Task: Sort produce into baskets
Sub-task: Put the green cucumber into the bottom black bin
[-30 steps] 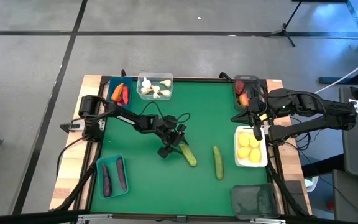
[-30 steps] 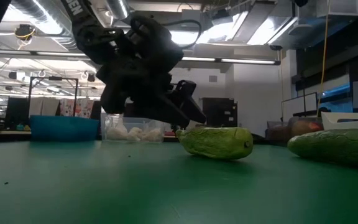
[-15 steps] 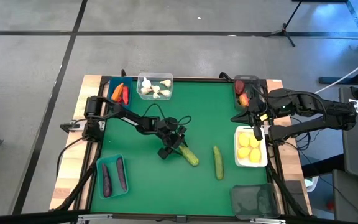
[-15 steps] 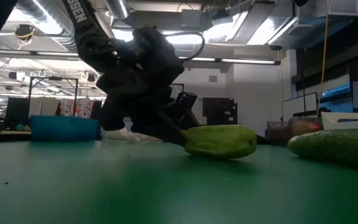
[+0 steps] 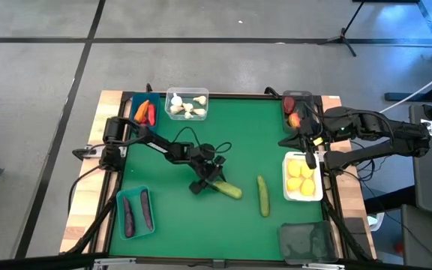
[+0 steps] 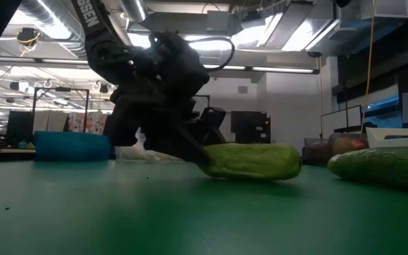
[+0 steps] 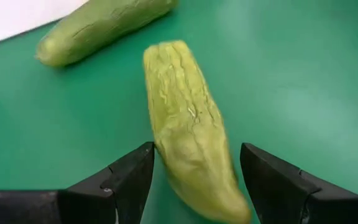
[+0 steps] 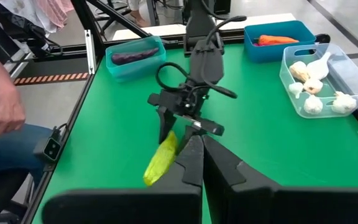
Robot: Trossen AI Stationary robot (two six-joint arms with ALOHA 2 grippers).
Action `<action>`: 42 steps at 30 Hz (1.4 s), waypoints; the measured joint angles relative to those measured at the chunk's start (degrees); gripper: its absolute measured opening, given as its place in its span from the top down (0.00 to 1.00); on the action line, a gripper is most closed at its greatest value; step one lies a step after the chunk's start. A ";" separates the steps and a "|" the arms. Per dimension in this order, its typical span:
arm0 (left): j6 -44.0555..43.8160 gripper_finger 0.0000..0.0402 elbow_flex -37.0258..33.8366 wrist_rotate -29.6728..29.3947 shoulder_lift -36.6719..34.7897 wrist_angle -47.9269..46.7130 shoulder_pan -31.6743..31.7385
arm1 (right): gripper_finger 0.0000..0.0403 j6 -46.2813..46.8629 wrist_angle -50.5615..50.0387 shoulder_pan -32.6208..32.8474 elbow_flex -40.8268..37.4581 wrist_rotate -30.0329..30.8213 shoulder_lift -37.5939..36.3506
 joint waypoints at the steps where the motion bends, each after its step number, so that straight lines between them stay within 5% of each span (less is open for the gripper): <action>1: -0.21 0.41 0.16 0.01 0.21 0.13 -0.17 | 1.00 -0.01 0.01 0.00 0.00 0.38 0.00; 17: -5.22 0.66 0.81 -1.75 0.37 -0.13 -0.74 | 1.00 0.05 0.00 0.00 0.00 1.09 0.00; 30: -23.65 0.65 0.85 -1.97 -3.58 7.25 0.15 | 1.00 -0.04 1.06 -0.01 0.02 1.35 0.47; 42: -31.25 0.63 0.84 -1.92 -17.98 19.72 3.31 | 1.00 -5.06 7.45 -0.02 0.09 17.46 4.79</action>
